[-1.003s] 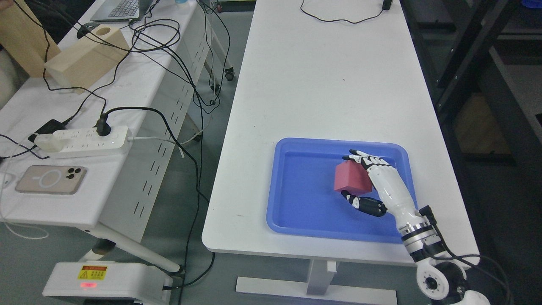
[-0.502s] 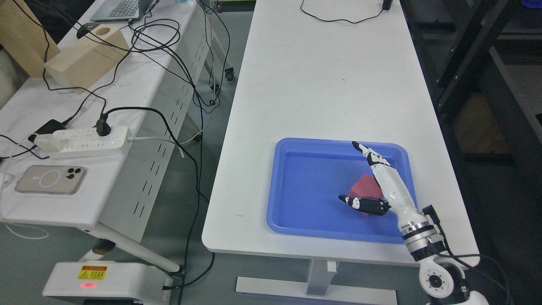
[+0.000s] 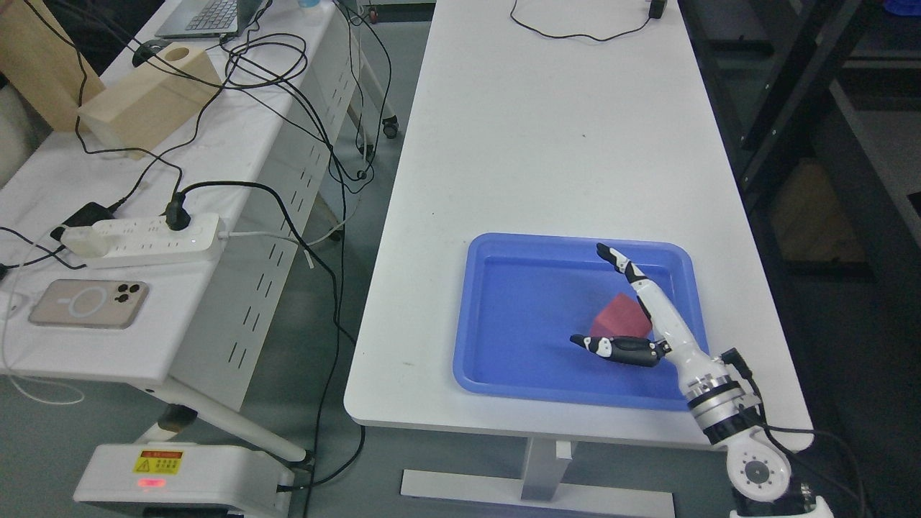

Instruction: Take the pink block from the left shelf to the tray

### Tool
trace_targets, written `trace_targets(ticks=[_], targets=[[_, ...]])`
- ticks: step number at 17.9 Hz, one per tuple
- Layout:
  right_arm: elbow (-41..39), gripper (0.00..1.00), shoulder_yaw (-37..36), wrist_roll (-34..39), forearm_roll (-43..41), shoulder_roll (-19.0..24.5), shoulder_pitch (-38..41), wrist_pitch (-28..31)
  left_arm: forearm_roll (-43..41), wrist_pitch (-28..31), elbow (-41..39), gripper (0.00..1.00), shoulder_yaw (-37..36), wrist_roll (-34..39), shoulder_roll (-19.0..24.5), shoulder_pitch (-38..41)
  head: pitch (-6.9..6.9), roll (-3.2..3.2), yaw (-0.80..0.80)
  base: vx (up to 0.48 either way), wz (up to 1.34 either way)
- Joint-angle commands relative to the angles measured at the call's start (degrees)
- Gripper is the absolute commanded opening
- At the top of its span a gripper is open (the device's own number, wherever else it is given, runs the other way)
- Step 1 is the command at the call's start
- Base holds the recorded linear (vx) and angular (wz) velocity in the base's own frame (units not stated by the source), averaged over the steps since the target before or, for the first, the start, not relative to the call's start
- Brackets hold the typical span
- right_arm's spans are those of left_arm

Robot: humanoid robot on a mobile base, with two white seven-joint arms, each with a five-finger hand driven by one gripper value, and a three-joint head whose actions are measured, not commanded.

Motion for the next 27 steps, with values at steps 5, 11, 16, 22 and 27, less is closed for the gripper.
trace_targets(ticks=[5,11,16,22,27], targets=[[0.0,1.0,-2.61,0.99,-28.04,-1.0,-0.04,0.42,0.0,-0.03,-1.0,1.0,0.0,0.03,1.0,-1.67,0.0,0.0,0.0,-0.071,0.0],[0.09,1.0,-2.79,3.97,-28.93,-1.0,0.05,1.47,0.0,-0.03,-1.0,1.0,0.0,0.03,1.0,-1.67,0.0,0.0,0.0,-0.161,0.01],[0.09,1.0,-3.84,6.97,-28.84,-1.0,-0.04,7.18,0.0,-0.03,-1.0,1.0,0.0,0.03,1.0,-1.76,0.0,0.0,0.0,-0.185,0.09],[1.66,1.0,-5.25,6.01,-27.0,-1.0,-0.04,8.15,0.0,-0.03,-1.0,1.0,0.0,0.03,1.0,-1.67,0.0,0.0,0.0,-0.144,-0.05],[3.52,1.0,-5.16,4.51,-22.16,-1.0,-0.04,7.71,0.0,-0.03,-1.0,1.0,0.0,0.03,1.0,-1.67,0.0,0.0,0.0,-0.143,-0.31]])
